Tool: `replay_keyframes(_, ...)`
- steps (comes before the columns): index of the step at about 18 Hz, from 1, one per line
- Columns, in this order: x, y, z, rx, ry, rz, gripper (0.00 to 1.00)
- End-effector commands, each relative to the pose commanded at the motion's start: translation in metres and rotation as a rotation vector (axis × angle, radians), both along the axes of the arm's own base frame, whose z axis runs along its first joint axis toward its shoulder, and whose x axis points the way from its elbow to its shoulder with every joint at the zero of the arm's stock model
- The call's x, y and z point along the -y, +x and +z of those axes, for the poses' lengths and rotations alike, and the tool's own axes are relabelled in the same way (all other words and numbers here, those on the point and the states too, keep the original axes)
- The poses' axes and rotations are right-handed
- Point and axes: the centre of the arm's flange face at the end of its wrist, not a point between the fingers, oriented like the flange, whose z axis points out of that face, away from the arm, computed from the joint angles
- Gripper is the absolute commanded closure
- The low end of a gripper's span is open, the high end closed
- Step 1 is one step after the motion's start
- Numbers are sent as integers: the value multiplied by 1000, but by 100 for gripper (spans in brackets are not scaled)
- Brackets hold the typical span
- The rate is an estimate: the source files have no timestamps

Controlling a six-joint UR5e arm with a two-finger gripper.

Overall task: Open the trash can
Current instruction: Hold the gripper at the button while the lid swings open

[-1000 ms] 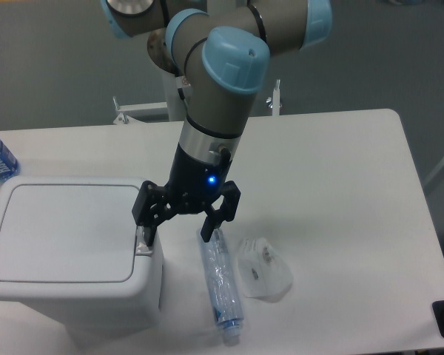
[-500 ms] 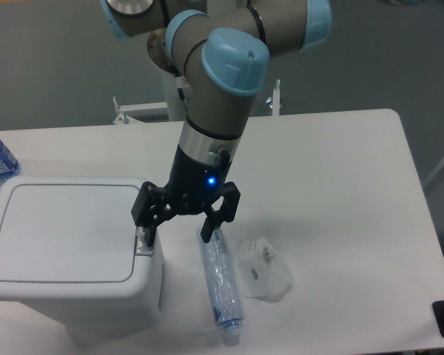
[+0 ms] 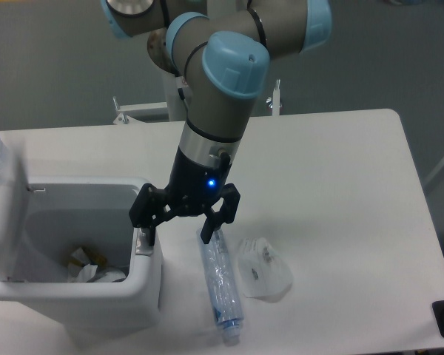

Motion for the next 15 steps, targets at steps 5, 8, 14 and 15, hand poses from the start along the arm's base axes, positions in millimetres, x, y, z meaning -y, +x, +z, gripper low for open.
replay_keyframes(5, 10, -31, 79, -311, 101, -142, 0)
replay_keyframes(8, 49, -66, 106, -490, 6, -113, 0)
replay_keyframes(14, 104, -80, 53, -651, -348, -320, 0)
replay_keyframes(15, 107, -83, 51, -659, -364, -342, 0)
